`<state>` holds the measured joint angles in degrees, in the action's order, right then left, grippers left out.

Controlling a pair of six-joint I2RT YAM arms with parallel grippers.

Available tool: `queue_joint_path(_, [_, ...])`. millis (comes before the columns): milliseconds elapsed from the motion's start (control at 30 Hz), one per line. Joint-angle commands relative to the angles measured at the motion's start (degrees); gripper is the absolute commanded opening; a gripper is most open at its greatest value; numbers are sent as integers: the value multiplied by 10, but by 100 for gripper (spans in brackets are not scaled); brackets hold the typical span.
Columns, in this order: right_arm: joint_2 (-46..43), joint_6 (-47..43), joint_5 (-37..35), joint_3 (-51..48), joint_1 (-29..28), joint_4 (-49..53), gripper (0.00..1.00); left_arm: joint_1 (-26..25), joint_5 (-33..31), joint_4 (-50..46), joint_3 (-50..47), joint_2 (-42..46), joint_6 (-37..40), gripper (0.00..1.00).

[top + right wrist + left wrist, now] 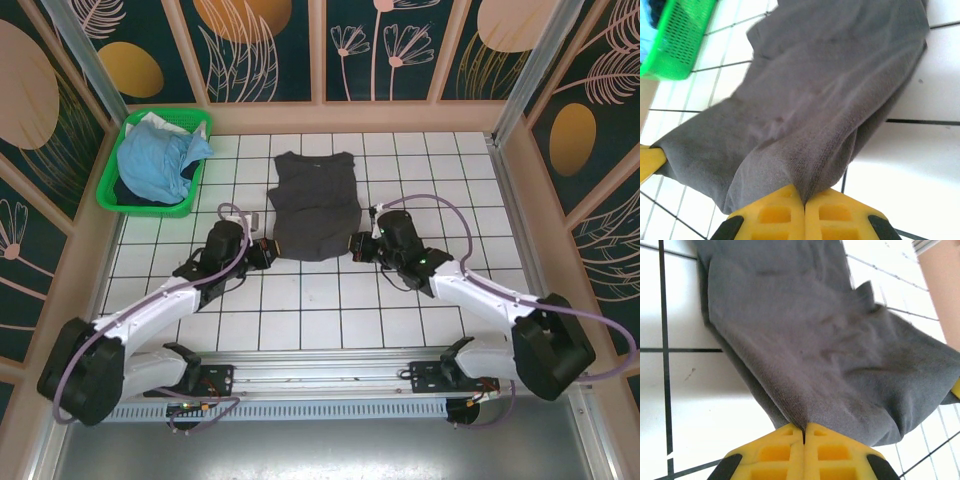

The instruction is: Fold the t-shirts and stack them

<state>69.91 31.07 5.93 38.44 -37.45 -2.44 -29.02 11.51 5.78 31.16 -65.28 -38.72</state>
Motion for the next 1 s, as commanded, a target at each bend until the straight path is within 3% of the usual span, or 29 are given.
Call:
queue_joint_path(0, [-31, 8, 0, 1, -11, 24, 0, -2, -8, -30, -7, 45, -10, 0])
queue_joint_path(233, [-54, -1, 16, 33, -24, 41, 0, -2, -38, -73, 27, 105, -15, 0])
queue_joint_path(667, [-22, -14, 30, 101, -17, 44, 0, -2, -90, -84, 67, 115, -22, 0])
queue_joint_path(967, [42, -18, 92, 130, 38, 18, 0, -2, -139, -59, 101, 53, 5, 0])
